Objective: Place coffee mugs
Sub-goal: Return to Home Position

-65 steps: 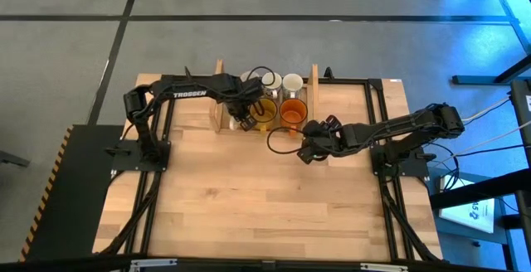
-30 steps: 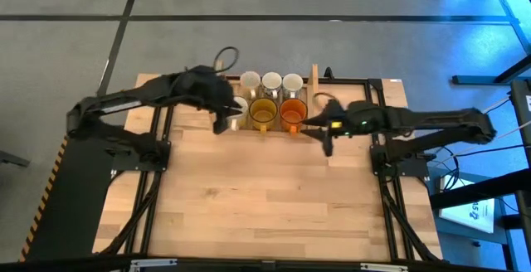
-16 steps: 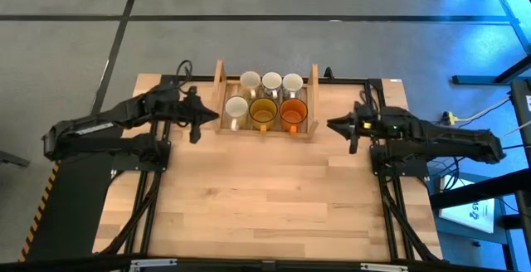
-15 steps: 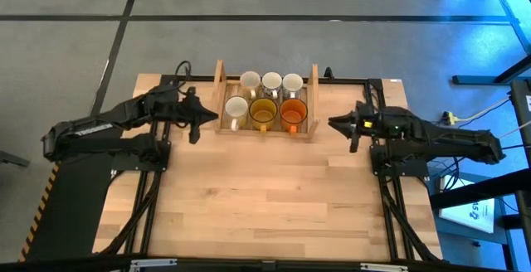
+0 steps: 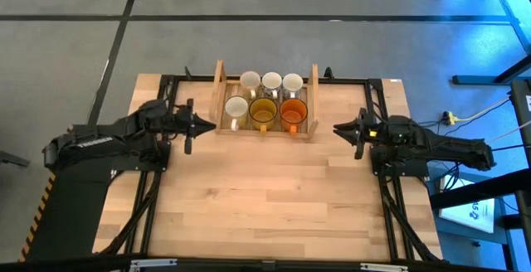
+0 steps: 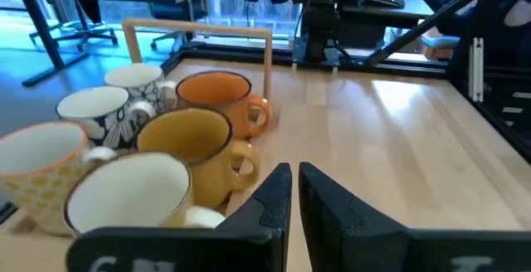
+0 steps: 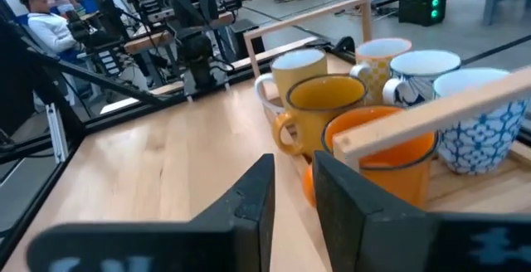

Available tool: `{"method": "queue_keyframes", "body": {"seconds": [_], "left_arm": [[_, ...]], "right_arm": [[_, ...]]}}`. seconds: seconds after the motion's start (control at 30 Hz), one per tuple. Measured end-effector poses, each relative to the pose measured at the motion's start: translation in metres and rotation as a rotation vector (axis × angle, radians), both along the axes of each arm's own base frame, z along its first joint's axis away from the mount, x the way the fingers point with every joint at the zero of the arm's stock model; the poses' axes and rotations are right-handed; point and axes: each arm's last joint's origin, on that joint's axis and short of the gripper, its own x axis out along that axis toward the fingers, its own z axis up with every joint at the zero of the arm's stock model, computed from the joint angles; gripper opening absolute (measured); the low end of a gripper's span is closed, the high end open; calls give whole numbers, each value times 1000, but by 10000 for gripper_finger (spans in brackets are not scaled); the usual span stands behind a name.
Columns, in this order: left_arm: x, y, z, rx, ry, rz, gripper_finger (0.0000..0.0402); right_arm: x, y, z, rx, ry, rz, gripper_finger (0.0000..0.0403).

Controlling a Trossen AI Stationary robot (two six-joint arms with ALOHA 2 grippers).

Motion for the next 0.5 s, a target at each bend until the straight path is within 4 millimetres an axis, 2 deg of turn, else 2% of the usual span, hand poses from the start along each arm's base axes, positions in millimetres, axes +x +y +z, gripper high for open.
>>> {"method": "queue_keyframes", "body": {"seconds": [0.2,0.37,0.5], "left_arm": [[-13,-5,-15,16,-65,-2,21],[-22,-10,-20,24,-122,-61,21],[-27,-11,-34,-7,-144,-34,21]], "right_arm": [[-8,2,-15,-31,-47,18,72],[-14,3,-19,-72,-161,28,72],[-15,3,-26,-78,-169,26,72]]}}
